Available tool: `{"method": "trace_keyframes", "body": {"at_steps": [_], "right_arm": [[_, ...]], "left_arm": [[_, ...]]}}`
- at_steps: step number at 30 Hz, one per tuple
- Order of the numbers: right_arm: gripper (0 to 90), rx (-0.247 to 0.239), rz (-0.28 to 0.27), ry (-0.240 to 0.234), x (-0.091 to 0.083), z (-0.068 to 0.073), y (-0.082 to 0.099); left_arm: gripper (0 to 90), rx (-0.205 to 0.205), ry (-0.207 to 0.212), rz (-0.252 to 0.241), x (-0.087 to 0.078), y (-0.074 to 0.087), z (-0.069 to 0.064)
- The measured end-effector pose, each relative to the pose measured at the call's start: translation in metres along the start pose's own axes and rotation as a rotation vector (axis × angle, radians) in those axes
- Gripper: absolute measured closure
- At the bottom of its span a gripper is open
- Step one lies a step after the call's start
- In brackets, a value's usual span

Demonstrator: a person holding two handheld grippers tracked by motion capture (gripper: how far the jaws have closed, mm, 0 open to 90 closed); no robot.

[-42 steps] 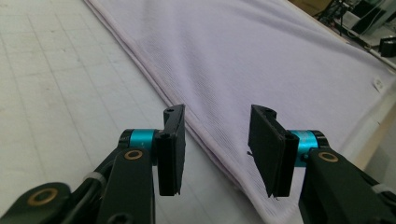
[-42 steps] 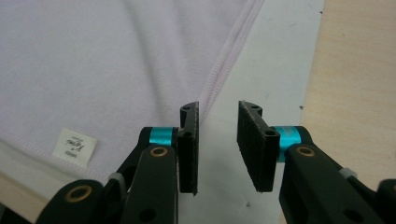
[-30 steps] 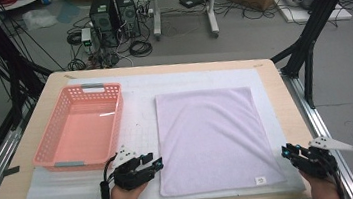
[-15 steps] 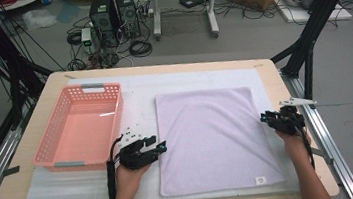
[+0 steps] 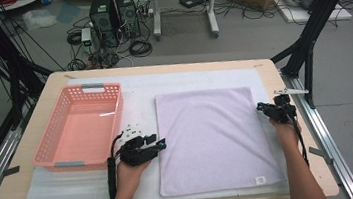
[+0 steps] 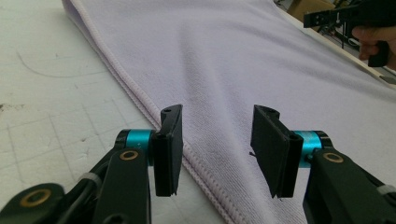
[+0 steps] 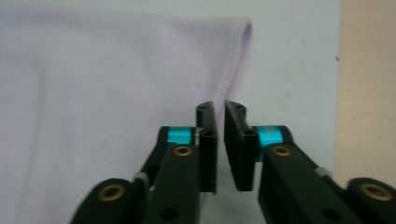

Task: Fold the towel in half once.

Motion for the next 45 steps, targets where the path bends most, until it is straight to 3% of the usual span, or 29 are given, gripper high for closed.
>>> {"method": "trace_keyframes", "body": {"at_steps": [2, 4, 7, 10, 12, 13, 15, 19, 22, 25, 27, 28, 29, 31, 33, 35, 36, 38, 40, 41, 42, 45], "right_arm": [[74.8, -0.030, 0.010, -0.003, 0.002, 0.003, -0.002], [75.1, -0.056, 0.044, 0.000, 0.009, 0.006, -0.002], [87.8, -0.060, 0.050, -0.009, 0.013, 0.006, -0.001], [88.8, -0.075, 0.038, 0.105, 0.010, 0.003, -0.002], [88.4, -0.048, 0.049, 0.129, 0.012, 0.000, 0.000], [85.7, -0.039, 0.048, 0.125, 0.013, 0.001, 0.000], [70.4, -0.034, 0.041, 0.118, 0.010, 0.002, -0.001], [66.3, -0.044, -0.002, 0.079, -0.009, 0.001, -0.002], [62.8, -0.054, -0.008, 0.030, -0.027, 0.001, 0.007], [60.1, -0.066, -0.008, -0.014, -0.046, 0.005, 0.024], [59.9, -0.075, -0.002, -0.038, -0.057, 0.008, 0.037], [59.6, -0.092, 0.005, -0.046, -0.061, 0.010, 0.043], [59.5, -0.100, 0.017, -0.053, -0.065, 0.011, 0.046], [59.4, -0.107, 0.027, -0.068, -0.071, 0.014, 0.051], [59.4, -0.126, 0.028, -0.063, -0.075, 0.016, 0.055], [59.3, -0.121, 0.024, -0.070, -0.078, 0.017, 0.057], [59.1, -0.121, 0.023, -0.067, -0.080, 0.017, 0.057], [58.9, -0.119, 0.014, -0.062, -0.085, 0.015, 0.059], [58.9, -0.110, 0.006, -0.060, -0.090, 0.014, 0.061], [58.4, -0.108, 0.001, -0.057, -0.092, 0.013, 0.062], [57.2, -0.104, -0.006, -0.059, -0.095, 0.012, 0.063], [51.8, -0.099, -0.035, -0.058, -0.101, 0.011, 0.065]], "left_arm": [[53.6, 0.001, -0.001, -0.003, 0.000, 0.000, 0.000], [53.5, 0.000, -0.004, -0.003, 0.000, 0.000, 0.001], [53.5, -0.002, -0.003, -0.004, 0.000, 0.000, 0.001], [53.3, -0.005, -0.006, -0.008, 0.000, 0.000, 0.001], [52.9, -0.003, -0.011, -0.008, 0.000, 0.000, 0.001], [52.9, -0.004, -0.010, -0.007, 0.000, 0.000, 0.001], [52.9, -0.002, -0.011, -0.011, 0.000, 0.000, 0.002], [54.6, -0.012, -0.049, -0.038, 0.004, -0.004, 0.005], [52.6, -0.025, -0.096, 0.023, 0.013, -0.010, 0.010], [50.7, -0.045, -0.149, 0.023, 0.022, -0.012, 0.017], [50.6, -0.096, -0.193, 0.051, 0.027, -0.010, 0.024], [51.2, -0.116, -0.193, 0.058, 0.027, -0.010, 0.025], [53.3, -0.123, -0.182, 0.082, 0.029, -0.010, 0.026], [56.4, -0.073, -0.200, 0.121, 0.034, -0.012, 0.022], [65.5, -0.015, -0.250, 0.153, 0.036, -0.013, 0.020], [78.8, -0.053, -0.225, 0.142, 0.036, -0.014, 0.024], [85.1, -0.052, -0.239, 0.141, 0.037, -0.015, 0.023], [86.7, -0.037, -0.263, 0.139, 0.037, -0.017, 0.023], [83.5, -0.038, -0.266, 0.136, 0.035, -0.016, 0.027], [74.4, -0.049, -0.270, 0.134, 0.032, -0.016, 0.028], [68.5, -0.053, -0.247, 0.125, 0.030, -0.016, 0.030], [54.2, -0.009, -0.154, 0.050, 0.023, -0.015, 0.026]]}}
Point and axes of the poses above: each handheld gripper's, and its own axes: x roughly forward along the jaws, y roughly out of its underside, z roughly to its left, the point moved 2 cm from there along x, roughly forward along the jaws, and after that the axes turned 10 degrees about y, right-handed, at the moved point
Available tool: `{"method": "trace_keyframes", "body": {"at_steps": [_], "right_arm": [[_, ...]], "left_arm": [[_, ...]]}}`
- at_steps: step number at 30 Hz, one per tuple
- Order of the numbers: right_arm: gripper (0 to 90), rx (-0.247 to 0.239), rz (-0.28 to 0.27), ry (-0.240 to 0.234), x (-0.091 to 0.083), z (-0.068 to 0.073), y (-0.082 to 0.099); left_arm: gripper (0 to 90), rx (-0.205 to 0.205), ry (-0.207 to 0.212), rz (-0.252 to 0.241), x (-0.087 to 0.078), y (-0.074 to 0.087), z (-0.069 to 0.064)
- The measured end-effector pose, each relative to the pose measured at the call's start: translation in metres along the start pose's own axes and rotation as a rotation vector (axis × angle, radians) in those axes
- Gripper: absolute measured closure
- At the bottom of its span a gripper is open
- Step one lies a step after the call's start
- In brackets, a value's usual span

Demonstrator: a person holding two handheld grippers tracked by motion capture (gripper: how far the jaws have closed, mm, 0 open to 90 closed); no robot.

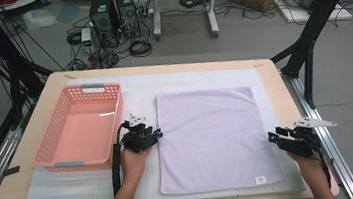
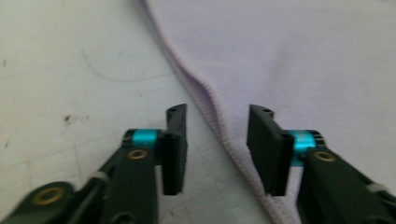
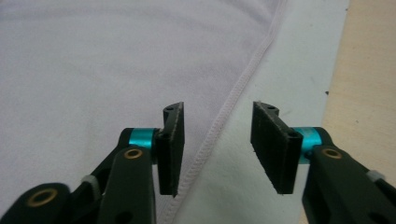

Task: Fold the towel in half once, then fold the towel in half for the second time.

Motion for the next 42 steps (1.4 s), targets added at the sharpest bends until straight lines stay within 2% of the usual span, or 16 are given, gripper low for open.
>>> {"method": "trace_keyframes", "body": {"at_steps": [1, 4, 6, 8, 9, 10, 11, 14, 17, 20, 21, 23, 29, 33, 39, 42], "right_arm": [[51.2, -0.009, -0.006, 0.000, -0.002, 0.000, 0.000], [44.9, -0.023, -0.047, -0.008, -0.008, 0.000, -0.002], [39.1, -0.035, -0.076, -0.006, -0.011, 0.000, -0.003], [31.3, -0.048, -0.107, 0.008, -0.012, 0.000, -0.004], [28.7, -0.047, -0.109, 0.010, -0.013, -0.001, -0.004], [25.7, -0.045, -0.115, 0.017, -0.013, -0.001, -0.004], [24.1, -0.037, -0.120, 0.018, -0.013, -0.002, -0.004], [22.3, -0.032, -0.129, 0.012, -0.012, -0.002, -0.004], [21.3, -0.040, -0.120, 0.007, -0.010, -0.002, -0.003], [21.0, -0.051, -0.115, 0.005, -0.008, -0.001, -0.003], [21.0, -0.053, -0.113, 0.002, -0.007, 0.000, -0.003], [21.0, -0.059, -0.110, 0.001, -0.007, 0.000, -0.003], [21.0, -0.045, -0.107, -0.002, -0.006, 0.001, -0.003], [21.0, -0.033, -0.082, -0.008, -0.001, 0.000, -0.001], [19.9, -0.020, -0.061, -0.031, 0.006, 0.002, -0.001], [19.9, -0.022, -0.050, -0.036, 0.008, 0.003, -0.002]], "left_arm": [[51.9, 0.002, 0.050, -0.027, -0.002, -0.001, -0.001], [43.3, 0.059, 0.128, -0.103, -0.007, -0.005, -0.010], [41.1, 0.094, 0.157, -0.131, -0.010, -0.007, -0.015], [39.8, 0.109, 0.200, -0.151, -0.012, -0.008, -0.016], [40.7, 0.155, 0.211, -0.155, -0.013, -0.007, -0.017], [43.5, 0.220, 0.204, -0.158, -0.014, -0.007, -0.018], [43.7, 0.248, 0.199, -0.163, -0.014, -0.007, -0.018], [38.0, 0.203, 0.216, -0.162, -0.011, -0.007, -0.017], [29.6, 0.120, 0.211, -0.142, -0.010, -0.006, -0.016], [19.1, 0.088, 0.187, -0.150, -0.011, -0.007, -0.017], [15.0, 0.087, 0.197, -0.158, -0.012, -0.008, -0.018], [17.6, 0.098, 0.196, -0.160, -0.013, -0.008, -0.020], [20.2, 0.066, 0.186, -0.174, -0.014, -0.009, -0.015], [23.4, 0.052, 0.198, -0.140, -0.011, -0.007, -0.015], [23.6, 0.032, 0.173, -0.132, -0.010, -0.007, -0.011], [24.0, 0.037, 0.163, -0.128, -0.010, -0.008, -0.010]]}}
Point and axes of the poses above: each handheld gripper's, and its own axes: x roughly forward along the jaws, y roughly out of its underside, z roughly to its left, the point moved 2 cm from there along x, roughly forward along the jaws, and after that the axes turned 10 degrees about y, right-handed, at the moved point
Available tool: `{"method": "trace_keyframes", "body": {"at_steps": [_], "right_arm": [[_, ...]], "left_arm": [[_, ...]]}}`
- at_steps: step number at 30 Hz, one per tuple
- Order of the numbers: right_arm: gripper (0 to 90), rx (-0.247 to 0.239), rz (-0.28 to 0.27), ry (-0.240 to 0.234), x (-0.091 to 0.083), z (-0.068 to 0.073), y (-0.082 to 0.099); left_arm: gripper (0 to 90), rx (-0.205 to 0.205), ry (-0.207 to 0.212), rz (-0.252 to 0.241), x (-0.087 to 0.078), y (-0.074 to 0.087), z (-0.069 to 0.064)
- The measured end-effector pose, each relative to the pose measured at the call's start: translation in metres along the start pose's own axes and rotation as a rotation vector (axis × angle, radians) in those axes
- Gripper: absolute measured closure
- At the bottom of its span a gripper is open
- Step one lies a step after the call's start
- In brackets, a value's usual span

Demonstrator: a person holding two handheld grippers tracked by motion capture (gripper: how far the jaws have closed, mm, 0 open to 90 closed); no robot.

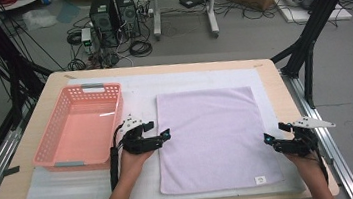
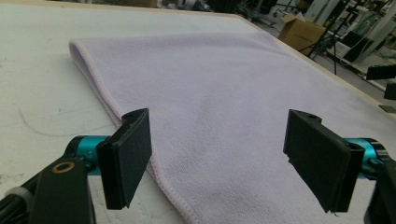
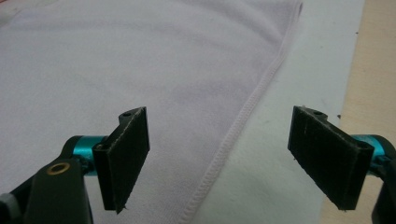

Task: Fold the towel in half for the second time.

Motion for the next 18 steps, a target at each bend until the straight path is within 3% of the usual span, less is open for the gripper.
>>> {"method": "trace_keyframes", "body": {"at_steps": [5, 8, 10, 13, 16, 18], "right_arm": [[20.0, -0.005, 0.025, -0.015, 0.005, 0.000, -0.002], [23.0, 0.002, 0.024, -0.006, 0.009, -0.005, -0.007], [26.8, -0.006, 0.034, -0.007, 0.012, -0.006, -0.011], [29.9, -0.003, 0.056, 0.005, 0.021, -0.009, -0.019], [32.0, -0.003, 0.076, 0.016, 0.032, -0.014, -0.028], [33.1, 0.002, 0.083, 0.019, 0.039, -0.018, -0.034]], "left_arm": [[25.7, 0.004, -0.016, -0.007, 0.003, -0.009, 0.000], [27.2, -0.027, -0.026, -0.038, 0.007, -0.012, 0.005], [28.8, -0.041, -0.039, 0.002, 0.013, -0.014, 0.012], [29.6, -0.069, -0.055, 0.021, 0.024, -0.019, 0.022], [30.0, -0.070, -0.080, 0.047, 0.034, -0.023, 0.029], [31.2, -0.083, -0.096, 0.027, 0.038, -0.022, 0.034]]}}
Point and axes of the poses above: each handheld gripper's, and its own axes: x roughly forward along the jaws, y roughly out of its underside, z roughly to its left, the point moved 2 cm from there along x, roughly forward along the jaws, and after that the axes turned 10 degrees about y, right-handed, at the moved point
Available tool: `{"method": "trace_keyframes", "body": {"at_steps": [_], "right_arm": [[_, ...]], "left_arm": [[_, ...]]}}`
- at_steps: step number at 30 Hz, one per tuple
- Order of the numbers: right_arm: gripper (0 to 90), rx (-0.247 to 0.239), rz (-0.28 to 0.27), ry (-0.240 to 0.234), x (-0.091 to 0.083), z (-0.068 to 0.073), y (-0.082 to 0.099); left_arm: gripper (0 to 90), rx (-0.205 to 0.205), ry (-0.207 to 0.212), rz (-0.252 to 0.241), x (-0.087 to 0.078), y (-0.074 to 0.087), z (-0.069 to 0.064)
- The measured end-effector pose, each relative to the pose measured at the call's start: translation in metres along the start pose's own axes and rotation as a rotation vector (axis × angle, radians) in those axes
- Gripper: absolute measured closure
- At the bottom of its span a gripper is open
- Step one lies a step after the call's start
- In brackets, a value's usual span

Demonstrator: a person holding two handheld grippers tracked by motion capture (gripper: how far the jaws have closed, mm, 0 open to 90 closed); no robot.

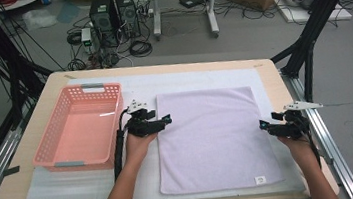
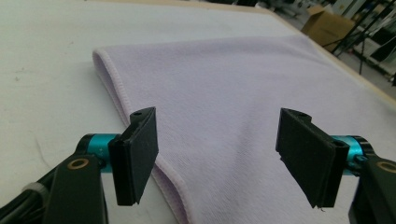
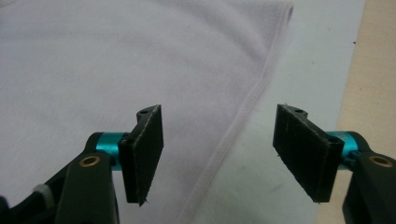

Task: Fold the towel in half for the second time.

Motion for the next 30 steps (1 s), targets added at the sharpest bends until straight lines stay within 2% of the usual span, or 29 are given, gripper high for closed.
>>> {"method": "trace_keyframes", "body": {"at_steps": [3, 6, 10, 11, 12, 14, 17, 20, 21, 22, 23, 26, 27, 28, 30], "right_arm": [[35.8, 0.017, 0.013, 0.005, 0.009, -0.005, -0.009], [37.6, 0.042, 0.030, 0.013, 0.019, -0.011, -0.015], [40.0, 0.063, 0.040, 0.029, 0.032, -0.018, -0.020], [40.0, 0.063, 0.048, 0.038, 0.036, -0.019, -0.021], [39.5, 0.060, 0.050, 0.064, 0.039, -0.021, -0.022], [39.1, 0.075, 0.057, 0.103, 0.047, -0.024, -0.024], [39.5, 0.097, 0.068, 0.090, 0.058, -0.026, -0.027], [44.5, 0.114, 0.076, 0.085, 0.066, -0.027, -0.031], [46.4, 0.117, 0.077, 0.082, 0.069, -0.027, -0.031], [48.3, 0.123, 0.079, 0.077, 0.072, -0.027, -0.032], [49.6, 0.124, 0.093, 0.072, 0.075, -0.026, -0.031], [55.8, 0.081, 0.102, 0.093, 0.079, -0.020, -0.033], [61.3, 0.062, 0.105, 0.101, 0.079, -0.019, -0.034], [66.6, 0.058, 0.107, 0.088, 0.079, -0.018, -0.035], [78.0, 0.056, 0.114, 0.066, 0.078, -0.015, -0.035]], "left_arm": [[32.4, -0.033, -0.027, 0.044, 0.006, 0.006, 0.011], [37.1, -0.042, -0.038, 0.073, 0.013, 0.007, 0.015], [36.6, -0.039, -0.063, 0.084, 0.020, 0.001, 0.018], [36.3, -0.051, -0.071, 0.064, 0.022, 0.001, 0.020], [36.1, -0.077, -0.080, 0.069, 0.023, 0.000, 0.023], [35.3, -0.091, -0.098, 0.081, 0.026, -0.002, 0.028], [36.4, -0.095, -0.121, 0.091, 0.030, -0.006, 0.033], [41.0, -0.128, -0.127, 0.083, 0.032, -0.006, 0.036], [42.4, -0.127, -0.121, 0.094, 0.033, -0.007, 0.037], [42.5, -0.105, -0.126, 0.105, 0.035, -0.008, 0.036], [44.3, -0.081, -0.139, 0.118, 0.037, -0.008, 0.033], [48.7, -0.009, -0.198, 0.150, 0.043, -0.008, 0.026], [51.7, -0.001, -0.212, 0.152, 0.043, -0.008, 0.025], [57.2, 0.006, -0.234, 0.155, 0.043, -0.008, 0.026], [69.4, -0.006, -0.236, 0.149, 0.043, -0.008, 0.027]]}}
Point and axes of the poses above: each handheld gripper's, and its own axes: x roughly forward along the jaws, y roughly out of its underside, z roughly to its left, the point moved 2 cm from there along x, roughly forward along the jaws, and after that the axes turned 10 degrees about y, right-handed, at the moved point
